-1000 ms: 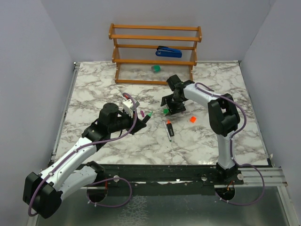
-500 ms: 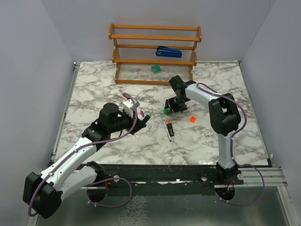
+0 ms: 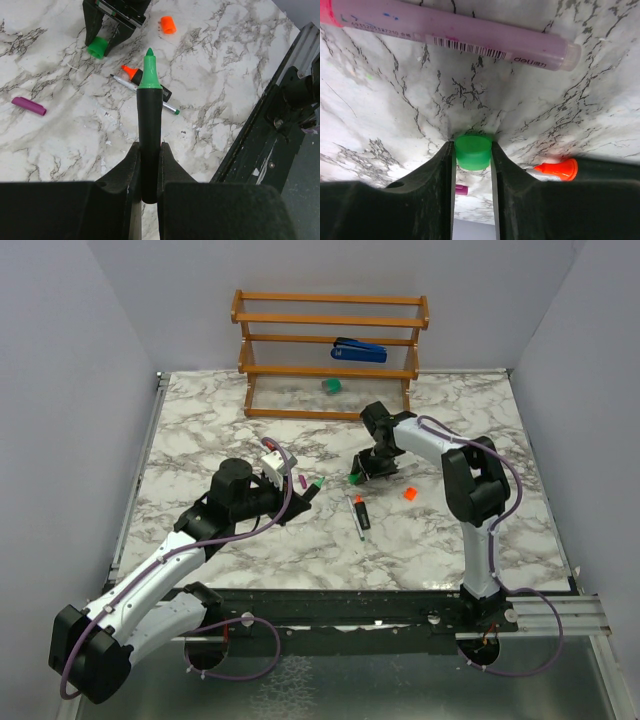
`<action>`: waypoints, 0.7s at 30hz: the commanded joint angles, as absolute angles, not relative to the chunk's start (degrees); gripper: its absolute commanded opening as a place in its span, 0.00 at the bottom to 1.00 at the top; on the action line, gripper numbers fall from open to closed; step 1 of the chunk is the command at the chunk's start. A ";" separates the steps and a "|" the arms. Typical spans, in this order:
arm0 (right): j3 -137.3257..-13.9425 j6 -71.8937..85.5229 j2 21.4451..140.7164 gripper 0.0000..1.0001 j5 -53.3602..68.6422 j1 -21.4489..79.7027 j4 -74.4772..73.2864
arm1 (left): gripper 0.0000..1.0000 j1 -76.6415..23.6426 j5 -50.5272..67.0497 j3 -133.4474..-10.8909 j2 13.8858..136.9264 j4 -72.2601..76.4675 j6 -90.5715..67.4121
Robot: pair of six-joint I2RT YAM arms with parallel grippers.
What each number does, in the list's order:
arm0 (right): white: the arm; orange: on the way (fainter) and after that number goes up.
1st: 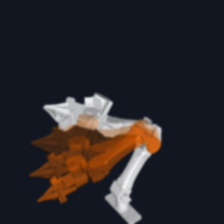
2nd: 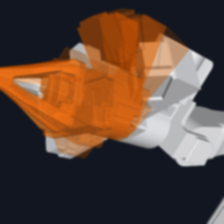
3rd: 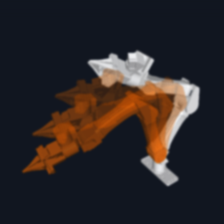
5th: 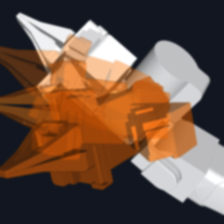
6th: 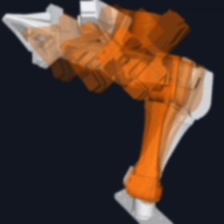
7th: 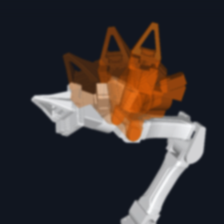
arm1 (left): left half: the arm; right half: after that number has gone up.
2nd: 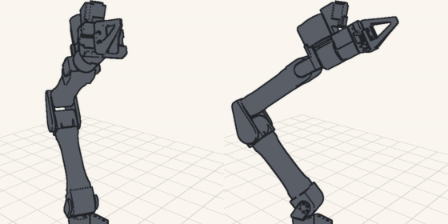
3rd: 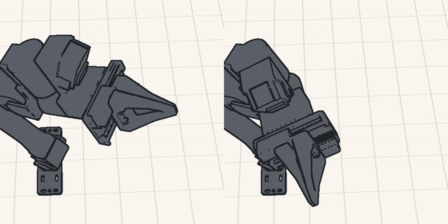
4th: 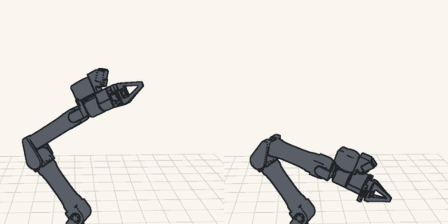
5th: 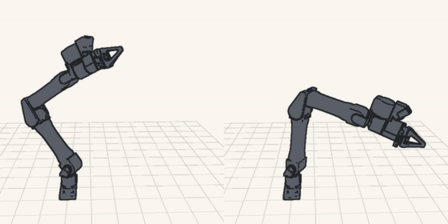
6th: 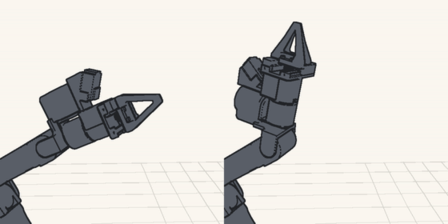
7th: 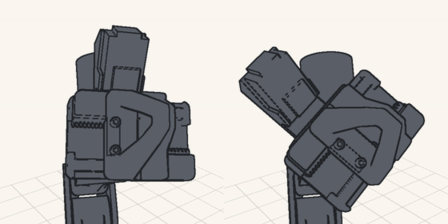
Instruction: Insert the pens into the pen caps
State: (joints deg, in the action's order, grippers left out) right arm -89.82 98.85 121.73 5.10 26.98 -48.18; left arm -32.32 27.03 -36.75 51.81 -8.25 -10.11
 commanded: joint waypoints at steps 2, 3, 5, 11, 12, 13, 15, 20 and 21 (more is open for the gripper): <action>-88.99 99.61 123.96 0.17 3.37 26.94 -51.60 | 0.00 -32.08 27.25 -38.54 52.02 -7.91 -9.40; -88.95 99.59 123.82 0.12 3.22 26.92 -51.86 | 0.00 -32.08 27.25 -38.50 51.99 -7.87 -9.45; -89.03 99.59 123.44 0.04 2.40 26.89 -52.39 | 0.00 -32.08 27.33 -38.51 52.06 -7.89 -9.48; -87.83 97.76 120.65 0.00 0.93 26.89 -51.68 | 0.00 -31.98 28.14 -38.30 52.13 -7.34 -10.11; -87.52 96.91 119.78 0.00 0.46 26.89 -51.20 | 0.00 -31.99 28.21 -38.26 52.14 -7.18 -10.33; -87.38 95.39 118.88 0.00 0.28 26.89 -50.63 | 0.00 -31.94 28.33 -38.09 52.10 -6.96 -10.63; -87.99 91.20 117.12 0.00 -2.57 26.94 -50.03 | 0.00 -31.90 28.74 -37.82 51.92 -6.28 -11.41; -85.68 72.46 108.82 0.00 -3.68 26.89 -38.52 | 0.00 -31.90 30.79 -36.42 51.88 -2.46 -15.47; -84.40 68.78 106.93 0.00 -2.82 26.89 -35.32 | 0.00 -31.90 31.34 -35.80 51.75 -0.75 -17.24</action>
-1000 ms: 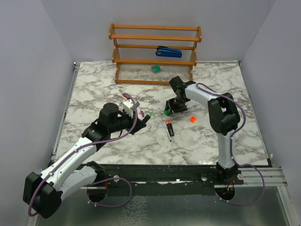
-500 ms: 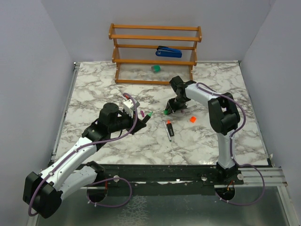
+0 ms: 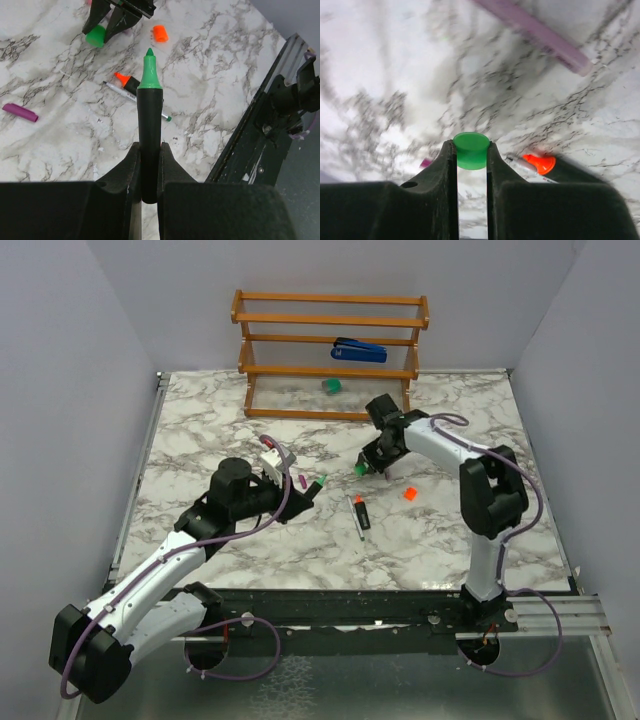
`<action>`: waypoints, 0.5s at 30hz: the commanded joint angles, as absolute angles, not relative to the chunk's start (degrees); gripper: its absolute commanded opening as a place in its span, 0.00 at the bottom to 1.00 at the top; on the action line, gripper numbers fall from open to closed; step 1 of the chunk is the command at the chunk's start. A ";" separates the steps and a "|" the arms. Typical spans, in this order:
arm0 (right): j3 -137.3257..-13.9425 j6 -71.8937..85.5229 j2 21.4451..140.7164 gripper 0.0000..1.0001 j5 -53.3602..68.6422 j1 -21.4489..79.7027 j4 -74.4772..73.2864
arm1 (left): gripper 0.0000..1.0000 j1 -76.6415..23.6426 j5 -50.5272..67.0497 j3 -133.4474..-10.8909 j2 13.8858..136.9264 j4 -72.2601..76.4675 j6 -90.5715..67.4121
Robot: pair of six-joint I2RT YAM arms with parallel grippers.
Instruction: Insert the pens into the pen caps
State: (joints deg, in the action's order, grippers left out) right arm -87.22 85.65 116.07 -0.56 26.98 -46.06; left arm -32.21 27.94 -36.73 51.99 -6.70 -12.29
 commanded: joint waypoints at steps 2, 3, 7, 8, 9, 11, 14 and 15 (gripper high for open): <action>-82.70 60.71 103.32 0.00 -0.67 26.89 -31.36 | 0.00 -31.90 32.80 -33.88 51.60 4.37 -21.66; -81.76 57.45 101.05 0.00 -0.42 26.97 -30.28 | 0.00 -31.90 33.41 -32.80 51.77 7.02 -24.06; -74.19 47.83 91.17 0.00 5.81 27.76 -21.98 | 0.00 -31.90 33.79 -29.49 53.11 15.52 -31.48; -72.71 46.65 88.76 0.00 5.97 28.51 -20.57 | 0.00 -31.90 33.24 -29.22 53.56 16.23 -32.16; -72.04 45.35 86.46 0.00 5.35 29.56 -20.50 | 0.00 -31.90 32.60 -29.23 53.91 16.53 -32.56; -72.05 43.45 83.03 0.00 3.26 32.03 -22.27 | 0.00 -31.90 31.51 -29.75 54.74 16.72 -32.61; -71.12 42.83 78.96 0.00 1.92 34.42 -23.28 | 0.00 -31.90 30.80 -30.71 56.18 17.82 -33.14; -70.58 42.98 77.90 0.00 1.24 35.00 -23.36 | 0.00 -31.97 30.81 -31.10 56.85 18.26 -33.48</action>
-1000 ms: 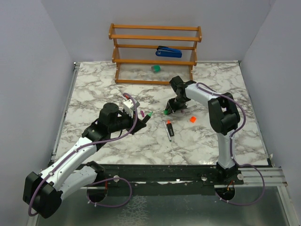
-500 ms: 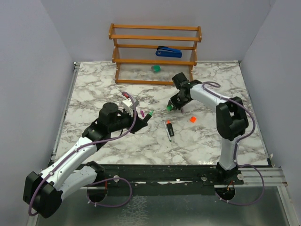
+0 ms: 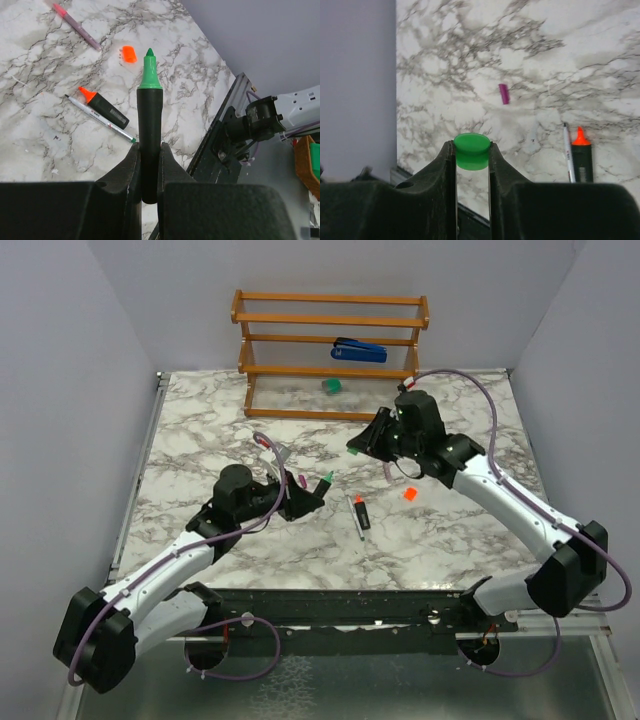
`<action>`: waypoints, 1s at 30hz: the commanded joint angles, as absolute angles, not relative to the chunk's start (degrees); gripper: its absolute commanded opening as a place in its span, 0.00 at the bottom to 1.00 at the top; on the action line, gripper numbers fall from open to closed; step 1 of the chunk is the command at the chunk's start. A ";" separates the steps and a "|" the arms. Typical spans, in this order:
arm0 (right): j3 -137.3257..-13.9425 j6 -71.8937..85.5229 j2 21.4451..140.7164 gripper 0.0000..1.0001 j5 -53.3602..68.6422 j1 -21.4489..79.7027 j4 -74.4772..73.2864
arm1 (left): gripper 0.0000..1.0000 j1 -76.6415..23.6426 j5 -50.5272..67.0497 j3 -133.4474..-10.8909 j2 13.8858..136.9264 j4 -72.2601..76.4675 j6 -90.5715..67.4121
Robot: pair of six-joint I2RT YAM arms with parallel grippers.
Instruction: Insert the pens into the pen caps
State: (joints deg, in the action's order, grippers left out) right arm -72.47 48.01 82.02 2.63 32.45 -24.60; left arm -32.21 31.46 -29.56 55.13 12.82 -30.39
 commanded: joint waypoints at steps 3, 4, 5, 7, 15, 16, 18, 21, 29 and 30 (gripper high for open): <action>-69.19 43.68 75.73 0.00 -1.41 36.59 -23.49 | 0.00 -32.05 30.76 -31.70 58.18 19.66 -34.53; -68.91 44.04 75.30 0.00 -1.76 36.90 -23.47 | 0.00 -32.14 30.72 -31.80 58.42 19.90 -34.66; -68.69 44.36 75.02 0.00 -1.92 37.03 -23.39 | 0.00 -32.16 30.64 -31.85 58.52 20.02 -34.71; -68.55 45.00 74.65 0.00 -2.19 37.43 -23.38 | 0.00 -32.17 30.44 -31.77 58.36 20.04 -34.71; -69.29 46.75 76.28 0.00 -3.26 39.39 -21.77 | 0.00 -32.17 31.29 -31.26 57.75 20.13 -35.31; -69.71 46.98 76.74 0.00 -3.47 39.88 -21.74 | 0.00 -32.17 31.29 -31.10 57.55 20.19 -35.40; -70.82 47.23 77.79 0.00 -4.02 41.16 -21.69 | 0.00 -32.17 31.29 -30.80 57.28 20.21 -35.50; -72.00 47.69 79.26 0.00 -5.10 43.03 -21.97 | 0.00 -32.17 31.33 -30.52 57.00 20.21 -35.34; -71.82 48.78 80.39 0.00 -6.04 44.37 -21.18 | 0.00 -32.16 31.73 -29.90 56.62 20.30 -35.07; -72.07 48.82 80.50 0.00 -6.28 44.38 -21.23 | 0.00 -32.17 31.66 -29.76 56.57 20.30 -35.07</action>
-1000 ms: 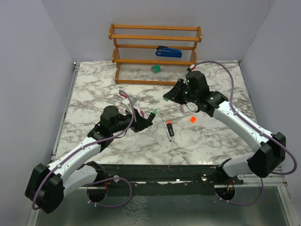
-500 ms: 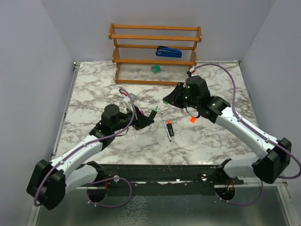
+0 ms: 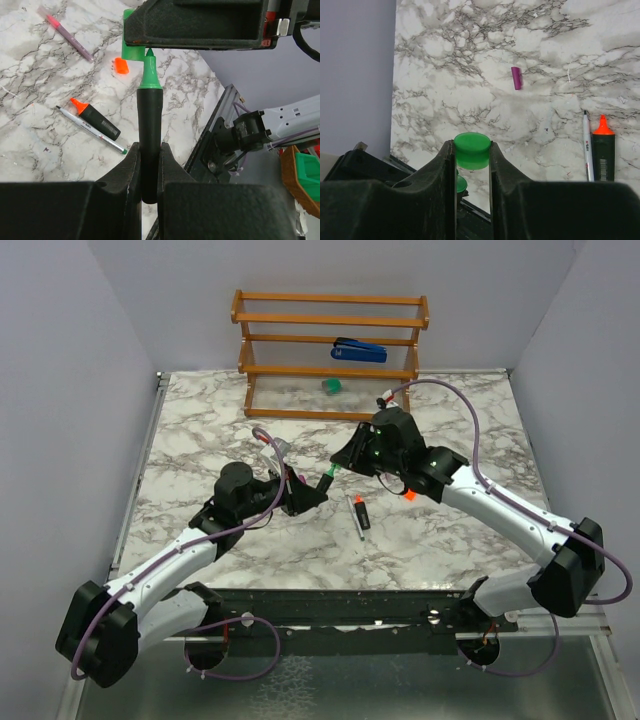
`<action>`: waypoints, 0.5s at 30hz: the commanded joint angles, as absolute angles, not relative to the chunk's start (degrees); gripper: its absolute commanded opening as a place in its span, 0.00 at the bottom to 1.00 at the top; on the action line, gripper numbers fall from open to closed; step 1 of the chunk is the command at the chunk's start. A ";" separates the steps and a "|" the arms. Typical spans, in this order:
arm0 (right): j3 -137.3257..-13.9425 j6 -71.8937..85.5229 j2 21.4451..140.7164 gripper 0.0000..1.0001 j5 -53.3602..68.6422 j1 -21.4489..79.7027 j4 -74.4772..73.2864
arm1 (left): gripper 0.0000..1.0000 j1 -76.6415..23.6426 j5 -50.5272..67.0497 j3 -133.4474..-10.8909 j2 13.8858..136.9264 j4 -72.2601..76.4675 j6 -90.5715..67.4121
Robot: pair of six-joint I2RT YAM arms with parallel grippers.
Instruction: Insert the pens into the pen caps
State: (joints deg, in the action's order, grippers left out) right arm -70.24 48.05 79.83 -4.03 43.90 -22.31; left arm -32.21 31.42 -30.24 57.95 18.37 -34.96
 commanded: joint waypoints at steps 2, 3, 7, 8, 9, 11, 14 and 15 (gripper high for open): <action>-72.53 48.94 80.39 0.00 -7.16 44.40 -21.37 | 0.00 -32.17 31.58 -29.54 56.40 20.30 -35.07; -72.66 48.88 80.22 0.00 -7.65 44.43 -21.28 | 0.00 -32.17 31.54 -29.46 56.37 20.30 -35.07; -72.40 49.27 79.03 0.00 -9.87 44.43 -20.37 | 0.00 -32.17 31.68 -29.36 56.26 20.30 -35.07; -71.89 49.53 78.44 0.00 -10.42 44.43 -19.70 | 0.00 -32.17 31.72 -29.28 56.14 20.30 -35.07; -71.28 49.83 77.83 0.00 -10.89 44.39 -18.81 | 0.00 -32.17 31.80 -29.20 56.13 20.30 -35.13; -70.16 50.30 76.69 0.00 -11.41 44.41 -17.22 | 0.00 -32.17 31.90 -28.95 55.95 20.30 -35.22; -69.89 50.16 76.18 0.00 -9.34 44.38 -16.02 | 0.00 -32.17 31.84 -28.54 55.66 20.27 -35.24; -70.18 49.96 76.54 0.00 -8.18 44.43 -16.25 | 0.00 -32.17 31.82 -28.56 55.64 20.27 -35.24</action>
State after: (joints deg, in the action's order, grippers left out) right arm -70.63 49.54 78.06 -8.38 43.94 -19.27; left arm -32.21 31.42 -29.54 56.97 18.83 -34.96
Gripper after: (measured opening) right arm 0.271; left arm 0.091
